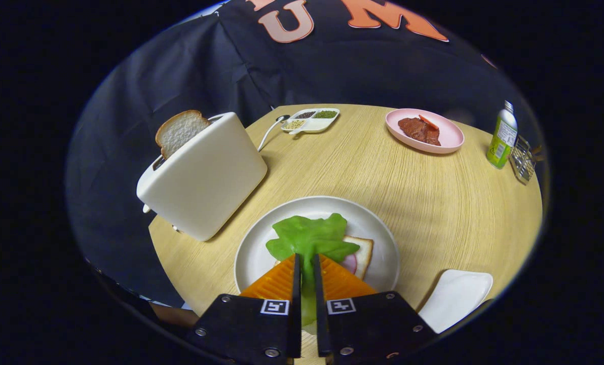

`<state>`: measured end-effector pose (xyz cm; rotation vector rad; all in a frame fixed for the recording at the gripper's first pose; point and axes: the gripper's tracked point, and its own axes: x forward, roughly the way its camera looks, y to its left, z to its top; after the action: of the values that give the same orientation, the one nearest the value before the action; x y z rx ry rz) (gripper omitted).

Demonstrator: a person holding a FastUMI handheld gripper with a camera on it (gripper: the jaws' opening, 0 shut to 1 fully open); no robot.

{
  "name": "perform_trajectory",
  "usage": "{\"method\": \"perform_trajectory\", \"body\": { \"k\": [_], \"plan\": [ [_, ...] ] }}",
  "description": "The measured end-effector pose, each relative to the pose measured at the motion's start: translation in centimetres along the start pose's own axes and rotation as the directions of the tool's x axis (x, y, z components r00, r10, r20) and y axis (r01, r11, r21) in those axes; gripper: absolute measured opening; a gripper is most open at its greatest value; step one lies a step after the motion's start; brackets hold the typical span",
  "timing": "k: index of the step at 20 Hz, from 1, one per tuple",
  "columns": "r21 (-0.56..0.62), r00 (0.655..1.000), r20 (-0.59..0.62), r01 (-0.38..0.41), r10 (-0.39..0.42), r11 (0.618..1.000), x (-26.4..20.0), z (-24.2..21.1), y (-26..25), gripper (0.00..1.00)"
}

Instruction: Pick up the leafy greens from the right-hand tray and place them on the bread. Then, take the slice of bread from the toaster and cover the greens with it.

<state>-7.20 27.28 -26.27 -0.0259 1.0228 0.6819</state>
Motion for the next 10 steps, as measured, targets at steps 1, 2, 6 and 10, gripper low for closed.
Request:
{"method": "perform_trajectory", "body": {
  "k": [1,2,6,10],
  "plan": [
    [-0.006,1.0,0.005,0.0,0.0,1.0,0.0,0.1,0.0,0.2],
    [-0.015,1.0,0.011,0.002,-0.002,1.0,0.0,0.2,0.0,0.24],
    [-0.083,0.997,0.027,0.072,-0.07,0.994,-0.3,1.1,-1.3,0.49],
    [-0.083,0.994,0.068,0.086,-0.081,0.993,-1.4,3.8,-0.6,0.65]
  ]
}}
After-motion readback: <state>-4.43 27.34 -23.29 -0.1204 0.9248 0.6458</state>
